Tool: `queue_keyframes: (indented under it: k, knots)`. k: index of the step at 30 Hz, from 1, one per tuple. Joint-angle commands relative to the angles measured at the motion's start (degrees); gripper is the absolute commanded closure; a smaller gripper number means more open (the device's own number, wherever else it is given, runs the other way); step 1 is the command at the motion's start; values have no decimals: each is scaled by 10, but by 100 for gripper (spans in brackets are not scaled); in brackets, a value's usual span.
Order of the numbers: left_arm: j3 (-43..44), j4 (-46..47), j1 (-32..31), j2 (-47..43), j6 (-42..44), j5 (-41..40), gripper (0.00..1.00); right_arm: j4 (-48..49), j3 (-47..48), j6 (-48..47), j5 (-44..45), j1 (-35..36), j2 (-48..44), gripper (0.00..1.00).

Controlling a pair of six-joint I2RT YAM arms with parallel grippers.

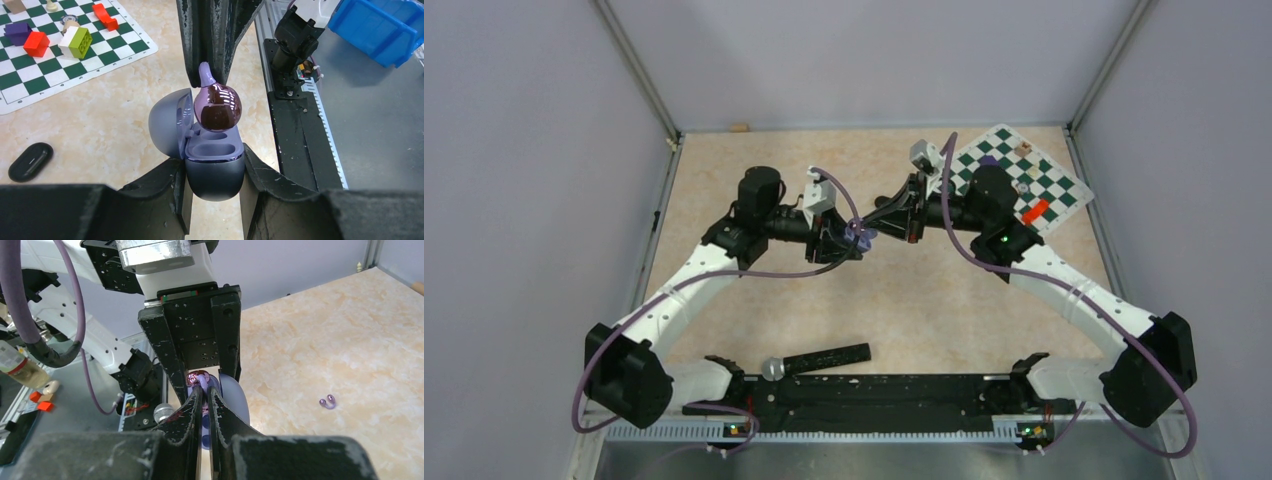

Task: Insert the wireless bluetooth earbuds into the charging case
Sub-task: Place the earbud in the charging case.

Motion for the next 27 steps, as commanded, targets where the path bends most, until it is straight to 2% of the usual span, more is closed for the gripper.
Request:
queue_keyframes:
  k: [1,12,27]
  knots:
    - [6,1,4,-26,19,14,94,49,-6,33,-17,0,-1,96]
    - [10,-9,5,-26,28,25,94,79,-18,62,-26,-16,-6,96]
    - [11,-12,8,-30,30,32,94,39,-13,4,-15,-5,15,99]
